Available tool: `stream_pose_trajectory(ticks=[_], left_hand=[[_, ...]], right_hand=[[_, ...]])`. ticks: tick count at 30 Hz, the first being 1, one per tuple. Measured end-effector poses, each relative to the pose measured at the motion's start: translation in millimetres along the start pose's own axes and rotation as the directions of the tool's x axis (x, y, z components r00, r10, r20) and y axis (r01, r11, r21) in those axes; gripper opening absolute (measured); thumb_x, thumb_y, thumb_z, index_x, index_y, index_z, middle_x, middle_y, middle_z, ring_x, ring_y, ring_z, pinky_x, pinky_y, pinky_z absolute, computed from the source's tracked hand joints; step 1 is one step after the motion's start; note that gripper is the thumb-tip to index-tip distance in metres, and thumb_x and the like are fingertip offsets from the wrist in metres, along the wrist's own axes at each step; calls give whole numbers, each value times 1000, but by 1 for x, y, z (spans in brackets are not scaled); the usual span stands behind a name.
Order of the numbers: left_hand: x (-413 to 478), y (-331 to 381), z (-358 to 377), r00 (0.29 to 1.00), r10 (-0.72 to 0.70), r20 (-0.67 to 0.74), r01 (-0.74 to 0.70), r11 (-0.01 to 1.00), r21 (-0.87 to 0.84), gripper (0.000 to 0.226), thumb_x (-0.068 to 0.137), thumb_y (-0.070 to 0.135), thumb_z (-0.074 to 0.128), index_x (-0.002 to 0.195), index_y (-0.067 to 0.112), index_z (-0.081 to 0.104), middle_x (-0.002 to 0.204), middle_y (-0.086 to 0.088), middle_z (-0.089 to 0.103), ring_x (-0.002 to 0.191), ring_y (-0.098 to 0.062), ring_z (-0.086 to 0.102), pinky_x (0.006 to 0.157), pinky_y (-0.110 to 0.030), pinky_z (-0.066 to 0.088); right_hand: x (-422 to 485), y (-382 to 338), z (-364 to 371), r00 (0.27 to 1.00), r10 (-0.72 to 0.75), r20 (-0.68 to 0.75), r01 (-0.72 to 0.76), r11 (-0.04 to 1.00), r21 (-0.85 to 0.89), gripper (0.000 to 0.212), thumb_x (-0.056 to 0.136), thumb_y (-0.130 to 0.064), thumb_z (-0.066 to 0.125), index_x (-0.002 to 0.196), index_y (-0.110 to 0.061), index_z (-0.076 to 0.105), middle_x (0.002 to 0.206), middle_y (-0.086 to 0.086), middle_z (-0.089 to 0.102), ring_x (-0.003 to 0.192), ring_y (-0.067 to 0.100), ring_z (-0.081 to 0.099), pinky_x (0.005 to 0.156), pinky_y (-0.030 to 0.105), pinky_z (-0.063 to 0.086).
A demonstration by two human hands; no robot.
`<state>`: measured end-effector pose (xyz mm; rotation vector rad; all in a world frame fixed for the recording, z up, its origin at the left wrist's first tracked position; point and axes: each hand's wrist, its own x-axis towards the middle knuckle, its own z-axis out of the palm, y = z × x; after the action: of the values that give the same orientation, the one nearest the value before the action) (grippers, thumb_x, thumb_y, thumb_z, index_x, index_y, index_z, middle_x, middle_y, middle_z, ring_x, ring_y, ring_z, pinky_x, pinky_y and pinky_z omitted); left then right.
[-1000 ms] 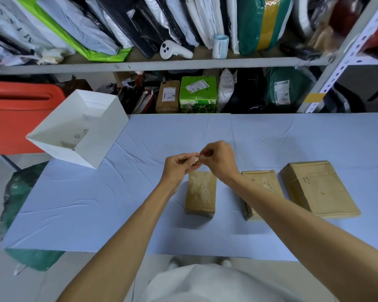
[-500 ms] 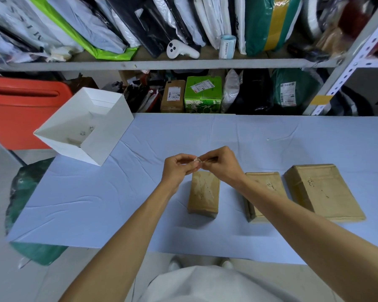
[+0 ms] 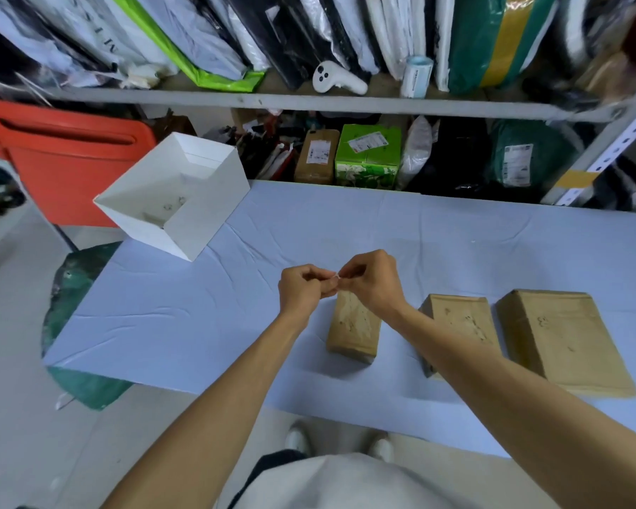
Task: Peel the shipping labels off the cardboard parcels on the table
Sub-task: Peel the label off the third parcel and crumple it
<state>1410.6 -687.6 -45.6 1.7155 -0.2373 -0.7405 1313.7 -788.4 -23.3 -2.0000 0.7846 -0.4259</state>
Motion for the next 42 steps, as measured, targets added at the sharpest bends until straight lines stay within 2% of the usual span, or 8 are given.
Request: stream_pose_trajectory(ticks=[5,10,15,22,26,32,38,42], left_hand=[[-6,6,-17,998,57,-4,-57,997,51,16,67,2,82,69,16,75,72,-3,75,71,-17,74,73,-26,59],[-13,15,-33,992,69,-106,-62,996,70,12,66,5,81,76,11,76,76,-6,75,73,-18,74,78,-33,60],[-17,18,-51,986,86,-146,-74,994,86,10,70,11,79,80,13,77,77,-1,75,75,-15,73,79,-32,60],[-19,16,-100,942,302,-146,-245,916,319,15,79,26,77,89,16,77,83,6,75,70,0,67,70,-10,52],[-17,18,-148,942,305,-139,-224,882,415,23,77,27,79,96,15,74,87,6,70,71,-1,64,64,-3,46],[-13,20,-218,946,300,-125,-181,805,566,27,77,32,77,101,18,73,97,3,72,86,-9,65,82,-24,53],[7,38,-271,953,295,-64,-161,676,719,25,81,32,72,101,18,71,102,0,72,96,-19,65,88,-33,52],[28,52,-290,961,274,-35,-156,644,749,21,81,27,70,99,15,71,101,-1,73,97,-20,66,87,-32,51]], right_hand=[[3,-3,11,999,5,41,-5,1000,13,3,76,-5,76,76,-7,76,70,4,72,66,14,67,58,23,50],[9,-17,22,995,-50,83,49,999,13,17,78,3,63,80,-8,76,76,6,74,68,16,68,57,19,50],[13,-30,32,978,-128,164,128,992,13,5,81,-9,73,81,-4,74,76,5,72,66,10,65,55,8,45],[22,-68,67,960,-180,212,191,981,-29,8,75,4,76,81,-1,74,79,12,73,74,20,69,68,25,55],[24,-93,96,966,-154,209,178,979,-103,11,73,4,74,80,-4,75,78,8,72,71,16,67,70,28,56],[27,-135,142,967,-129,219,160,979,-128,9,76,2,72,81,-5,73,79,7,72,72,16,66,64,16,46],[38,-170,178,953,-179,245,225,958,-176,15,76,7,66,84,-3,73,84,10,73,78,21,67,73,31,56],[61,-183,194,944,-193,269,256,941,-221,15,76,5,66,84,-4,74,85,8,73,77,20,67,68,25,53]])
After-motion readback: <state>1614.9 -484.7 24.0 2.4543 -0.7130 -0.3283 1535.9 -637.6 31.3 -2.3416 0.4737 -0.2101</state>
